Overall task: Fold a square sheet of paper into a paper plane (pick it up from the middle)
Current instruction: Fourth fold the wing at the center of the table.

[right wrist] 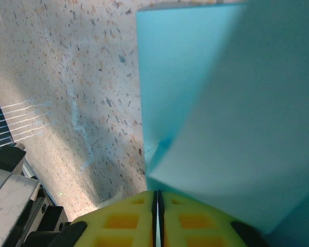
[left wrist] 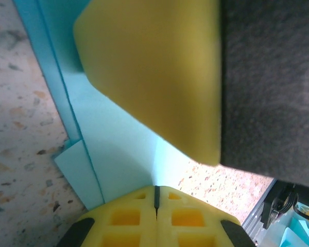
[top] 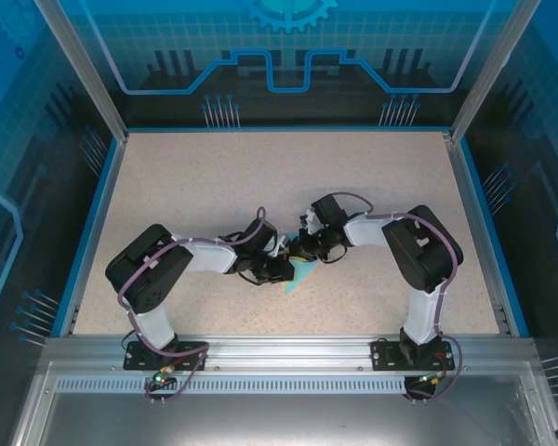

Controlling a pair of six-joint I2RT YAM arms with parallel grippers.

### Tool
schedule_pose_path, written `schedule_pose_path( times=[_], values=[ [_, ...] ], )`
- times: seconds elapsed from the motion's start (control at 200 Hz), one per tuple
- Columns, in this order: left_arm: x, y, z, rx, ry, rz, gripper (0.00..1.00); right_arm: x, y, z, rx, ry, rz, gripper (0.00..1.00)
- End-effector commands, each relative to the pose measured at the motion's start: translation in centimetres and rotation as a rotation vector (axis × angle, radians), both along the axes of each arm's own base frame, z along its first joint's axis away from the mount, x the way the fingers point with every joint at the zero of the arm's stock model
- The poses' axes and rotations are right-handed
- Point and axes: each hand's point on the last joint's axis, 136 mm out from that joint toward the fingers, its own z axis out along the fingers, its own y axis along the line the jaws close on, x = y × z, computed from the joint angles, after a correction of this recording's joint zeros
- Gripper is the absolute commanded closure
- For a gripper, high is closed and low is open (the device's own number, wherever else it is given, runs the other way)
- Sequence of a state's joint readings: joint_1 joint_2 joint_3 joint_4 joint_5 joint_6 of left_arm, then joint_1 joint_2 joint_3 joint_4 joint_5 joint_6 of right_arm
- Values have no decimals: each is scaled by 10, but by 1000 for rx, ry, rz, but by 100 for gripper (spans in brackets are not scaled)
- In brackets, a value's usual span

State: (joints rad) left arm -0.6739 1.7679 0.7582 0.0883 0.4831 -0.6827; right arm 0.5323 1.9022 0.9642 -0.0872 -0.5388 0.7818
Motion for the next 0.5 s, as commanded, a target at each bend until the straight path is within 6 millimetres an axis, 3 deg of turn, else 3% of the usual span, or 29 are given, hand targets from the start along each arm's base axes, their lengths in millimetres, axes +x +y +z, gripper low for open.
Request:
schedule_pose_path(
  times=[0.0,0.065,0.18,0.315,0.495],
  values=[
    [-24,37,-46,181,94,53,100,2,-24,-21,-162,22,-10,88],
    [-31,44,-53,200,112,49,100,11,-30,-12,-162,-4,-23,88],
    [-37,49,-62,217,129,60,100,35,-30,31,-20,-90,-51,88],
    [-35,46,-64,213,136,60,100,37,-26,64,36,-173,-28,87],
    [-36,45,-63,207,138,52,100,15,-14,56,50,-169,11,86]
  ],
)
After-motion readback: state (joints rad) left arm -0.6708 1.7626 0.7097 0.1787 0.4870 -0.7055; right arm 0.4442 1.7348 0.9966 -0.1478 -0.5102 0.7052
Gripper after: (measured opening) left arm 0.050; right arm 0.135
